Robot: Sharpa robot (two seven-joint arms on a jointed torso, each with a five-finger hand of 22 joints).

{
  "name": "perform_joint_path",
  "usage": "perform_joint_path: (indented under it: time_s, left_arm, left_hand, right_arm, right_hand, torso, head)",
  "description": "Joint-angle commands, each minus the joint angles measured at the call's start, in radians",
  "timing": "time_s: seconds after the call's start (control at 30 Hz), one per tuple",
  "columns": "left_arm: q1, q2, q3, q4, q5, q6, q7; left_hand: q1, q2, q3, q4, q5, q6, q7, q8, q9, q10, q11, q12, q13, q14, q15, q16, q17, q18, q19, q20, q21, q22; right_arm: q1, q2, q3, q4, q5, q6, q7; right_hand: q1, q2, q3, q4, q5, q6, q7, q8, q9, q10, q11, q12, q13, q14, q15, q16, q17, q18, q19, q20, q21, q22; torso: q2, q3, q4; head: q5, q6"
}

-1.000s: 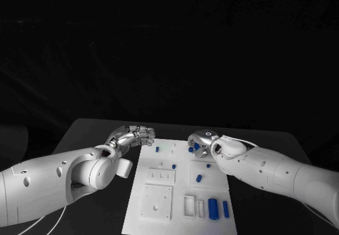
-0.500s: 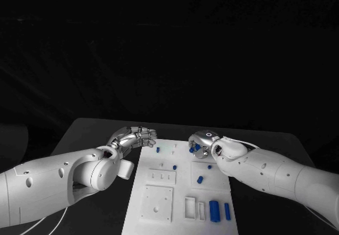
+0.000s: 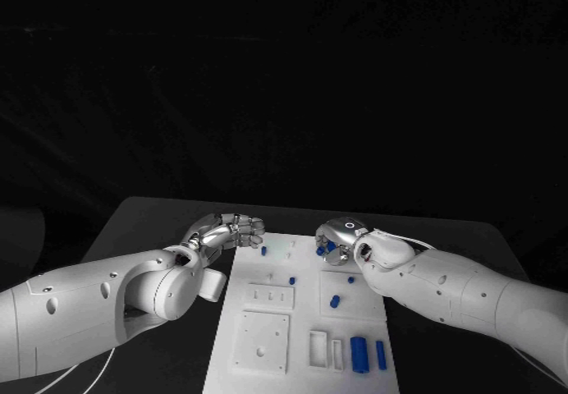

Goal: Assemble the parts on the task board

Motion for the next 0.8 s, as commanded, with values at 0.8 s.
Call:
perform_joint_path:
  time_s: [0.8]
  left_arm:
    - [0.003, 0.002, 0.001, -0.001, -0.010, 0.013, 0.004]
  left_hand:
    - [-0.006, 0.000, 0.005, -0.015, -0.005, 0.006, 0.004, -0.007, -0.002, -0.002, 0.004, -0.008, -0.002, -0.004, 0.004, -0.004, 0.002, 0.017, -0.006, 0.003, 0.005, 0.021]
  right_arm:
    - [-0.013, -0.005, -0.005, 0.052, -0.025, -0.014, -0.084]
  right_hand:
    - [-0.036, 0.021, 0.059, 0.005, -0.013, 0.081, -0.031, 0.034, 0.035, 0.095, -0.032, 0.025, 0.056, -0.007, -0.041, 0.028, -0.011, 0.064, 0.020, -0.021, 0.053, 0.025]
  torso:
    - [0.010, -0.0029, -0.0067]
  head:
    - [0.008, 0.012]
